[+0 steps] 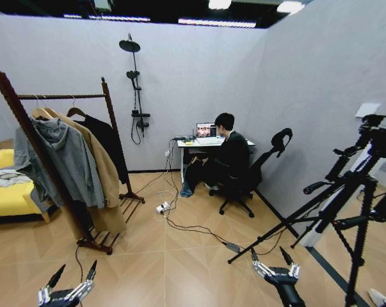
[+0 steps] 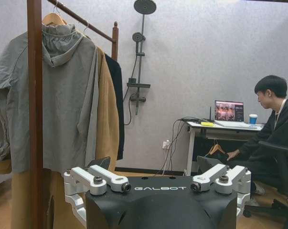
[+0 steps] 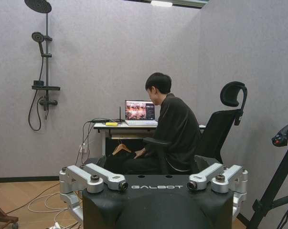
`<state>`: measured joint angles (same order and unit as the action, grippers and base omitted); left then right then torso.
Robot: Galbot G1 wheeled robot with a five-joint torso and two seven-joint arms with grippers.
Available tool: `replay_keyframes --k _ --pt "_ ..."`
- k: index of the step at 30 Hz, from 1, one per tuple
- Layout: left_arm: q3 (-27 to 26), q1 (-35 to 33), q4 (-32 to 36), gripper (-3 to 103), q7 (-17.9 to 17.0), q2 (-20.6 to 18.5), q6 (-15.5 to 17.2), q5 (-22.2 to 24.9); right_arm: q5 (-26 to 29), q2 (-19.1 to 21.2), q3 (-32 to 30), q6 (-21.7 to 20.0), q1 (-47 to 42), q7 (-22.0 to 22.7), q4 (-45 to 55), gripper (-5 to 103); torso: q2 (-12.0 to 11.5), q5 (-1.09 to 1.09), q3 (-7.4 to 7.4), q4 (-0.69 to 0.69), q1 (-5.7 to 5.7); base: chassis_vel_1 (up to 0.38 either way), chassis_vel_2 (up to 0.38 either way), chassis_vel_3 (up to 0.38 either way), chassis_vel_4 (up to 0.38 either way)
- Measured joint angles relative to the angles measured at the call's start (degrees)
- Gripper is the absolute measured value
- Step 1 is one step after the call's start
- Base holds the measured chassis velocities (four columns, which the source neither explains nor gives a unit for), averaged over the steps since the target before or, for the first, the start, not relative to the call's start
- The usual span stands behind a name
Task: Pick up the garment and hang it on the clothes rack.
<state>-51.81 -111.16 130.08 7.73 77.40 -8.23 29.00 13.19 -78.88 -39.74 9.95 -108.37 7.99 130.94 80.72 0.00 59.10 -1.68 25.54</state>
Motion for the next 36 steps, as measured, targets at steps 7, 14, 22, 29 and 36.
replay_keyframes --k 7,14,22,29,36 --pt "0.00 0.00 0.00 100 0.00 0.00 0.00 0.00 0.00 0.00 0.00 0.00 0.00 0.00 0.00 100 0.00 0.00 0.00 0.00 0.00 0.000 0.000 0.000 0.000" --pt "0.00 0.00 0.00 100 0.00 0.00 0.00 0.00 0.00 0.00 0.00 0.00 0.00 0.00 0.00 100 0.00 0.00 0.00 0.00 0.00 0.000 0.000 0.000 0.000" --pt "0.00 0.00 0.00 100 0.00 0.00 0.00 0.00 0.00 0.00 0.00 0.00 -0.01 0.00 0.00 100 0.00 0.00 0.00 0.00 0.00 0.000 0.000 0.000 0.000" --pt "0.00 0.00 0.00 100 0.00 0.00 0.01 0.00 0.00 0.00 0.00 0.00 0.00 0.00 0.00 100 0.00 0.00 0.00 0.00 0.00 0.000 0.000 0.000 0.000" --pt "0.00 0.00 0.00 100 0.00 0.00 0.00 0.00 0.00 0.00 0.00 0.00 0.00 0.00 0.00 100 0.00 0.00 0.00 0.00 0.00 0.000 0.000 0.000 0.000"
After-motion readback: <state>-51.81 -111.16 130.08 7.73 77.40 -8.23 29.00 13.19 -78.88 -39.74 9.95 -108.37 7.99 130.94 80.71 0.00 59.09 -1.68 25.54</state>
